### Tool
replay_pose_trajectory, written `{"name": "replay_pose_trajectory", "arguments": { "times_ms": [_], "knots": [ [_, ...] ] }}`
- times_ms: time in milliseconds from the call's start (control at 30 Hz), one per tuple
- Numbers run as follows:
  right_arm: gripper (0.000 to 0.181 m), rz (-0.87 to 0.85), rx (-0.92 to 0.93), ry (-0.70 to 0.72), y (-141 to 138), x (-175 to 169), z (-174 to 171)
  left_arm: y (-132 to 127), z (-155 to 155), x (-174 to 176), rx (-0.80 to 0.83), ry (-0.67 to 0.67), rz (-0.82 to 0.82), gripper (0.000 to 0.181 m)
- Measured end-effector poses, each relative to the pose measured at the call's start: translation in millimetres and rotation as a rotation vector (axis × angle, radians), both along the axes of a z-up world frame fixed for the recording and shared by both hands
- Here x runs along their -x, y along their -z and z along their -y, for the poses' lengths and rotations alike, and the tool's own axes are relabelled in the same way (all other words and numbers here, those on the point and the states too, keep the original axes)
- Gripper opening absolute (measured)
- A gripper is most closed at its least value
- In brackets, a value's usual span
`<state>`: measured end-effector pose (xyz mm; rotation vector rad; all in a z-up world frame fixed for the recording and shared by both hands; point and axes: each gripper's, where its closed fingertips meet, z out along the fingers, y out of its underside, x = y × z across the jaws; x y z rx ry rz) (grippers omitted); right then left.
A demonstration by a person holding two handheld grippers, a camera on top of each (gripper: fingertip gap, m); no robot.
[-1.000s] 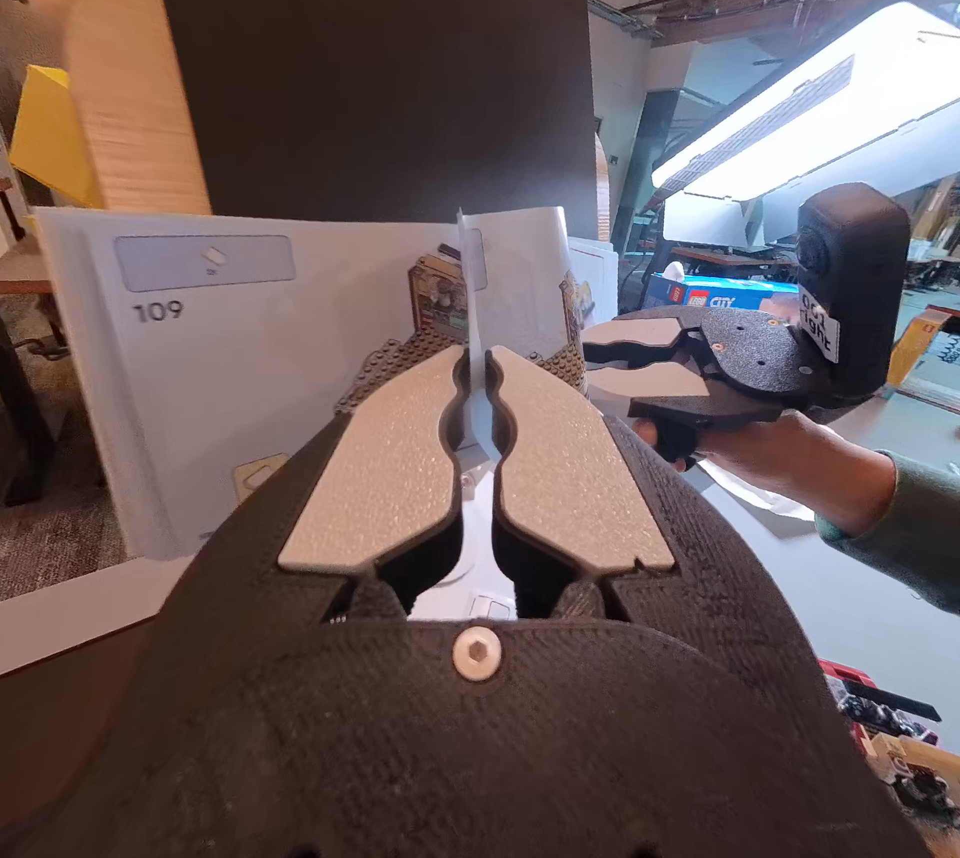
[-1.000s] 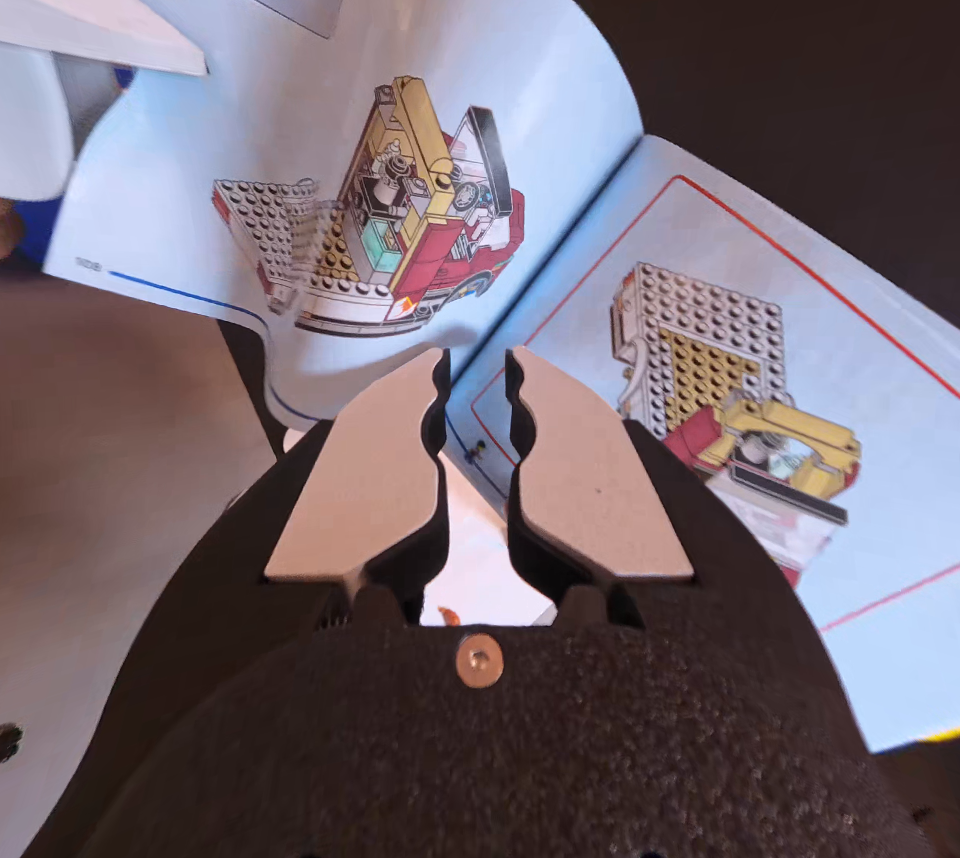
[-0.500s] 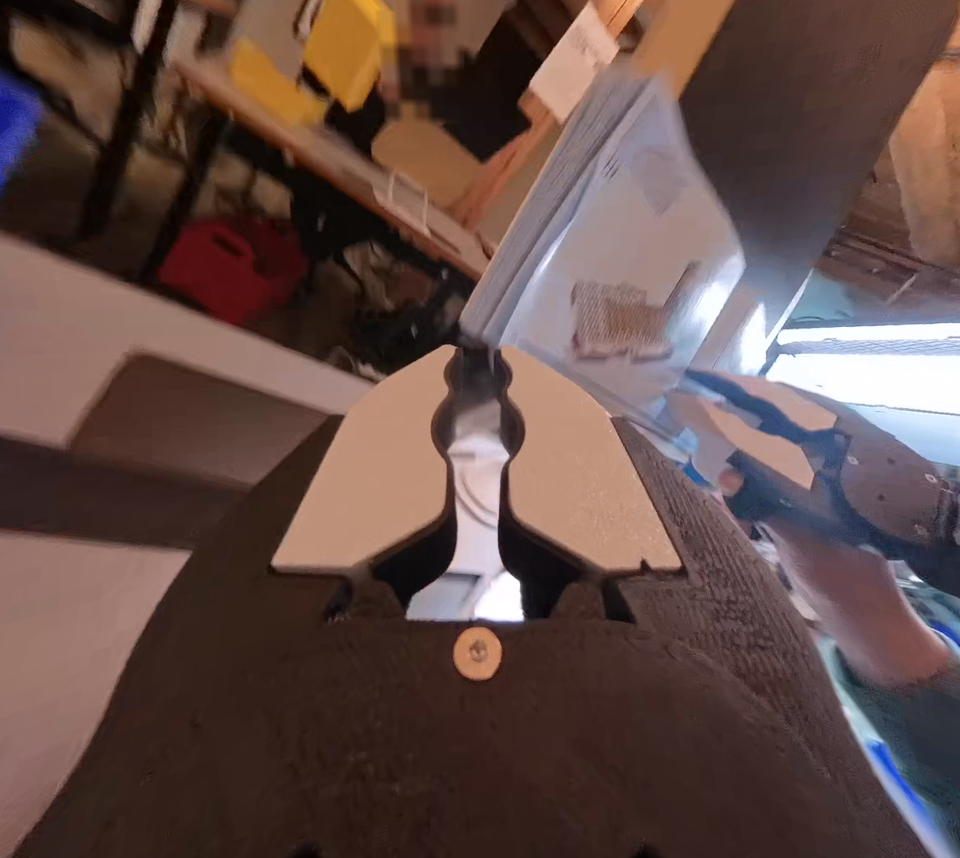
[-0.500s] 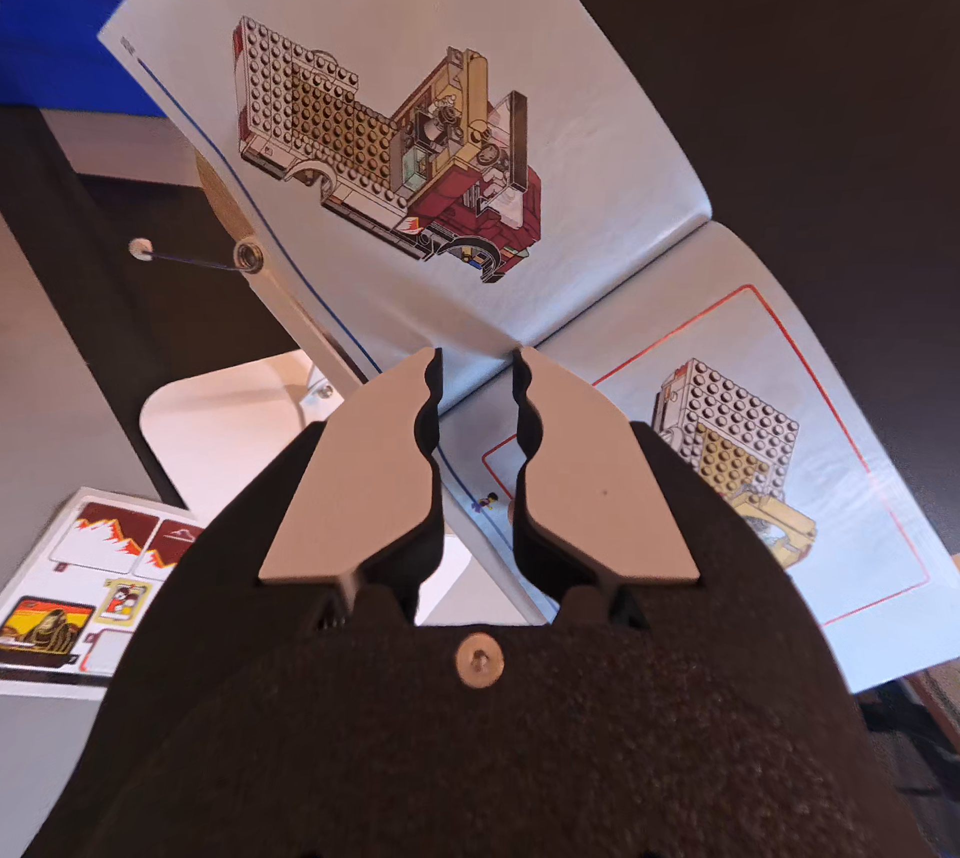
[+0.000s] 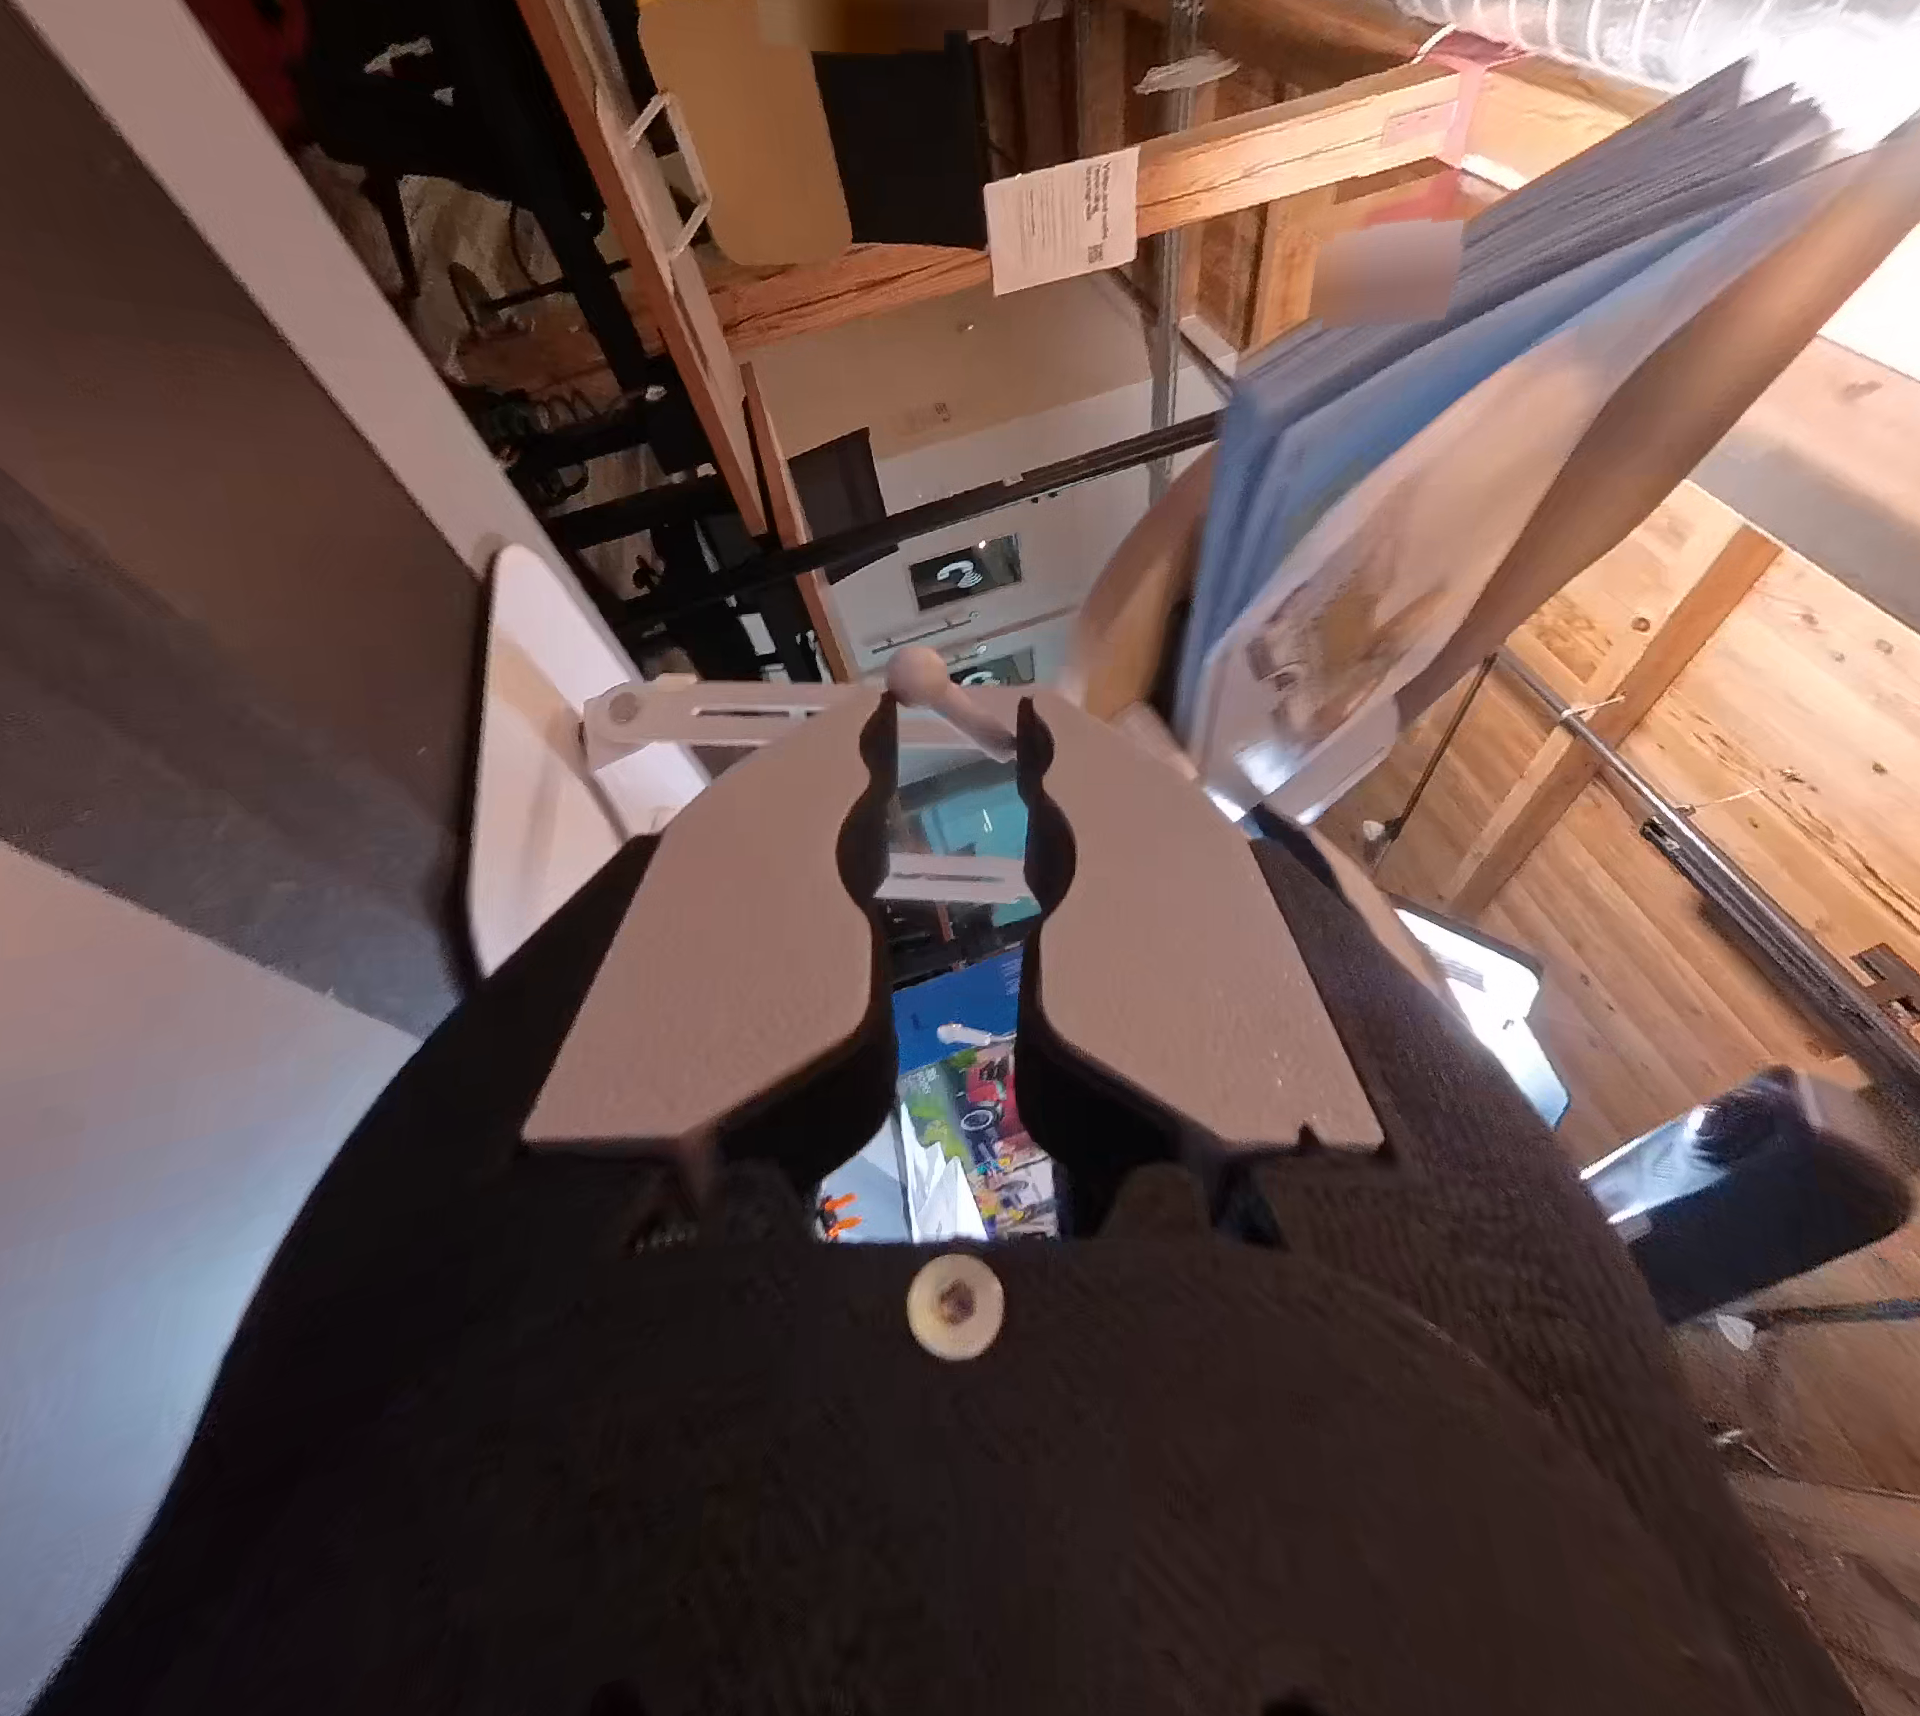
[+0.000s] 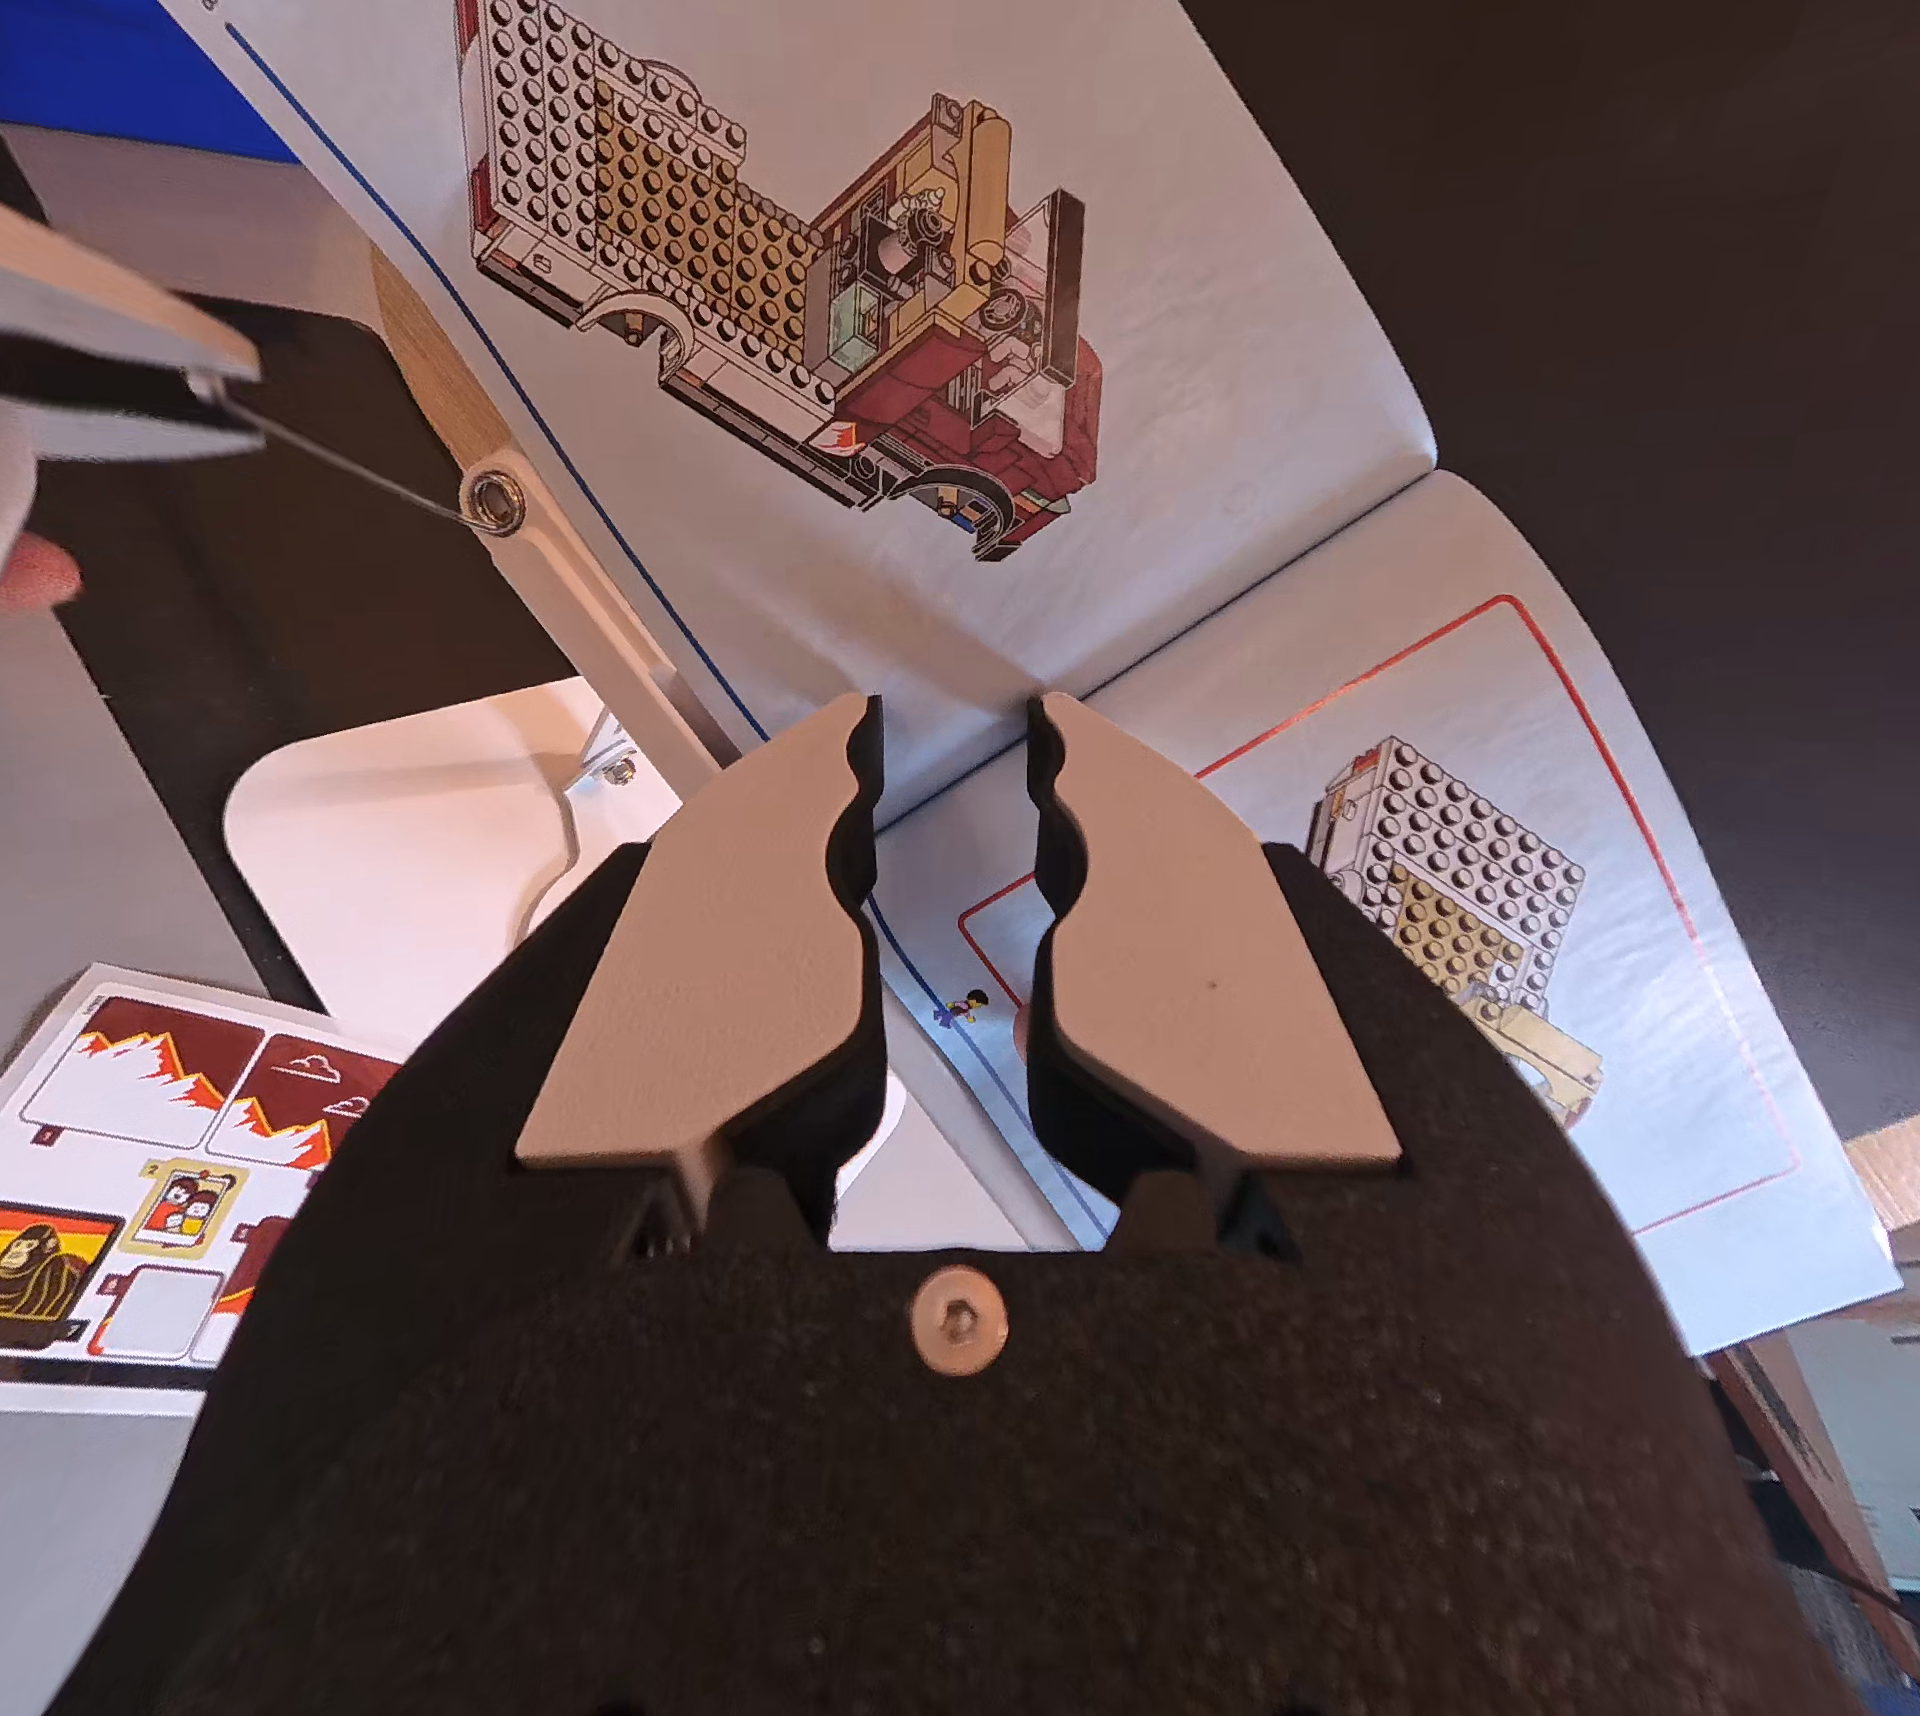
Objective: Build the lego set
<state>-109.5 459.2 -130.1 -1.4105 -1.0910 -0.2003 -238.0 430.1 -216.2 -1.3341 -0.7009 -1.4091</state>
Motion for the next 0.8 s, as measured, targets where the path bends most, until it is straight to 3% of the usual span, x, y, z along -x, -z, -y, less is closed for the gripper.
{"name": "replay_pose_trajectory", "arguments": {
  "times_ms": [167, 300, 433, 500, 633, 700, 800],
  "knots": [
    [0.026, 0.003, 0.000, -0.006, 0.4, 0.3, 0.0, -56.9, 17.1, 9.3, -0.128, -0.090, -0.122, 0.008],
    [0.026, 0.004, 0.005, -0.014, 0.8, 2.3, 0.9, -89.6, 20.5, -7.5, -0.195, -0.134, -0.464, 0.007],
    [0.026, -0.004, 0.016, -0.026, 0.5, 1.7, 0.9, -118.1, 14.3, -57.7, -0.294, -0.049, -0.906, 0.006],
    [0.026, -0.015, 0.023, -0.039, 0.5, 1.1, 1.4, -117.9, 7.9, -85.5, -0.325, 0.016, -1.144, 0.007],
    [0.026, -0.042, 0.051, -0.060, 0.9, 1.0, 2.5, -92.4, -0.2, -126.7, -0.380, 0.148, -1.588, 0.006],
    [0.029, -0.041, 0.054, -0.079, 1.8, 1.0, 3.6, -91.9, -4.7, -125.4, -0.390, 0.113, -1.676, 0.006],
    [0.037, -0.034, 0.069, -0.101, 4.4, 2.0, 6.1, -85.8, -4.5, -126.9, -0.369, 0.220, -1.591, 0.000]
  ]
}}
